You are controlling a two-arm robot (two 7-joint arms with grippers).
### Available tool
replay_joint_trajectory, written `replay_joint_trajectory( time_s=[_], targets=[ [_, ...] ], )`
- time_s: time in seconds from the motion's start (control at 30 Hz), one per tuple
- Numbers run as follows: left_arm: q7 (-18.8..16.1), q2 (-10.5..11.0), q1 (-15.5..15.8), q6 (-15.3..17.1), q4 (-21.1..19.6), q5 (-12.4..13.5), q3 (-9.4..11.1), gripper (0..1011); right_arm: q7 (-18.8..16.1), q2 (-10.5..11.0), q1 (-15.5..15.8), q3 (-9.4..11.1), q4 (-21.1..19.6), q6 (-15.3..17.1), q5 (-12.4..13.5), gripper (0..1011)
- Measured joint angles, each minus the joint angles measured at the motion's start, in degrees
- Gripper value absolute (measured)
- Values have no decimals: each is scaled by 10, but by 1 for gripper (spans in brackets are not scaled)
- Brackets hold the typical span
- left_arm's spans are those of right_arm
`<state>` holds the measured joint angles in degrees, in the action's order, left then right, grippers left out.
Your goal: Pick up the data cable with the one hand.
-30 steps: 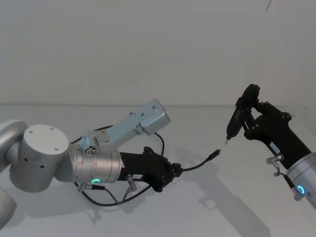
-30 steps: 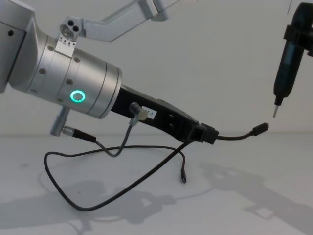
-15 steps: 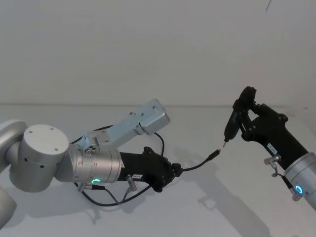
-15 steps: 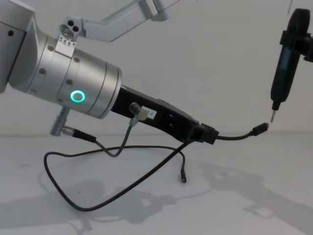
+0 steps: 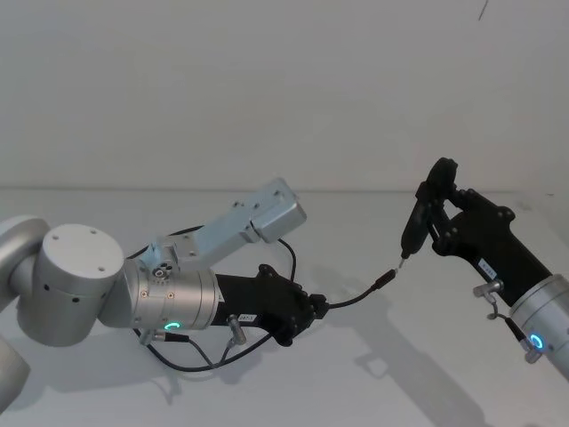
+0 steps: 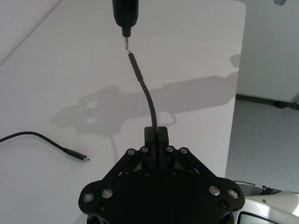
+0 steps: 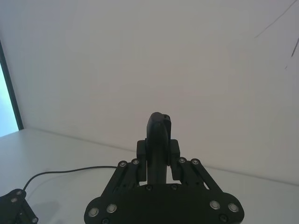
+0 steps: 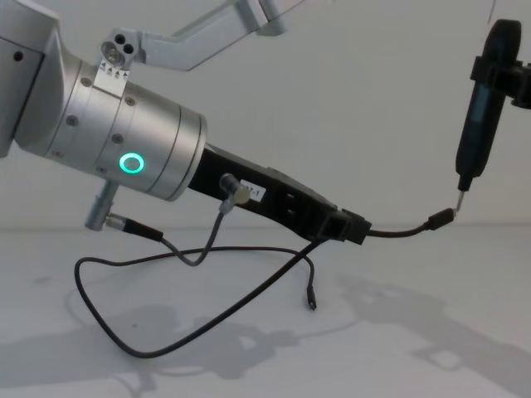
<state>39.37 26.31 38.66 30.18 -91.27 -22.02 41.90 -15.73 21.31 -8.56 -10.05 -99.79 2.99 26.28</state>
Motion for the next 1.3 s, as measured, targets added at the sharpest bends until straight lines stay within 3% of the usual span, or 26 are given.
replay_joint_trajectory(
  time_s=[1.3],
  targets=[
    [0,0,0,0,0,0,0,34,-6,20,1,-10,-11,10,21,279]
  ],
)
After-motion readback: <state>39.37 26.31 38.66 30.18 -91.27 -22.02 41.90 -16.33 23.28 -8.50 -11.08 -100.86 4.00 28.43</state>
